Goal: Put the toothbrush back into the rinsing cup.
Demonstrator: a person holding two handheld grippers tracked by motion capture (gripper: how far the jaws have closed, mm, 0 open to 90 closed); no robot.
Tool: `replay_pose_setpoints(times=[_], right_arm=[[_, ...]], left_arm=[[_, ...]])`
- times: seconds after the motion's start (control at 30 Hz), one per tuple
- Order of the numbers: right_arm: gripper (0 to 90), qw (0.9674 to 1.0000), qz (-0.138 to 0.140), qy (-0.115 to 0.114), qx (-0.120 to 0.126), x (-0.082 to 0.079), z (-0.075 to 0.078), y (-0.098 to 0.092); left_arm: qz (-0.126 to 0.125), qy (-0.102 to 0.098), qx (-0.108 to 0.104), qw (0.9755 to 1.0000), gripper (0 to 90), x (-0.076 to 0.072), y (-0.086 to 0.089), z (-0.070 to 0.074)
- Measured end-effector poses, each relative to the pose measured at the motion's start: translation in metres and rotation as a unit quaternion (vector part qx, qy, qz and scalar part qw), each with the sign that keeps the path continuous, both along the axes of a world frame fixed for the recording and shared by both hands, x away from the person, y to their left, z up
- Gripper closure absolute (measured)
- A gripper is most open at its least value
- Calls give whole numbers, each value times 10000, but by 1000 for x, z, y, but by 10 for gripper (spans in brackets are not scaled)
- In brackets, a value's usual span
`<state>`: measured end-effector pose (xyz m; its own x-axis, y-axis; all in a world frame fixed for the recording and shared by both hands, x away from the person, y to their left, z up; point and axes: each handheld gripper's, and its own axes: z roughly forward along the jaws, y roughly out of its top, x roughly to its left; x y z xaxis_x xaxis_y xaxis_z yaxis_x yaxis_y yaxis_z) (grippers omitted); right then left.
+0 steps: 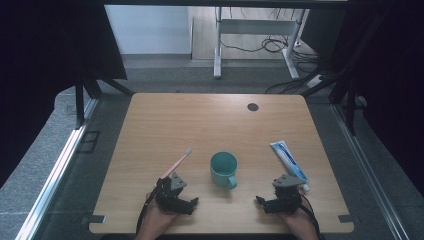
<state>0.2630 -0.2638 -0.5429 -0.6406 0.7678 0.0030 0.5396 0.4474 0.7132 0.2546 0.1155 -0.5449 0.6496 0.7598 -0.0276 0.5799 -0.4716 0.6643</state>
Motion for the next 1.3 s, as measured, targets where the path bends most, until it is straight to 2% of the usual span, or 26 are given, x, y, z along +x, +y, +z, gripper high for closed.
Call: replay_pose_setpoints(times=[0.8, 0.97, 1.3], right_arm=[[50, 10000, 0, 12, 7, 0, 0, 0], [50, 10000, 4, 4, 3, 0, 0, 0], [50, 10000, 2, 8, 7, 0, 0, 0]], left_arm=[[103, -12, -11, 9999, 5, -1, 0, 0], [45, -53, -39, 10000, 38, -2, 0, 1], [-147, 27, -69, 9999, 72, -1, -6, 5]])
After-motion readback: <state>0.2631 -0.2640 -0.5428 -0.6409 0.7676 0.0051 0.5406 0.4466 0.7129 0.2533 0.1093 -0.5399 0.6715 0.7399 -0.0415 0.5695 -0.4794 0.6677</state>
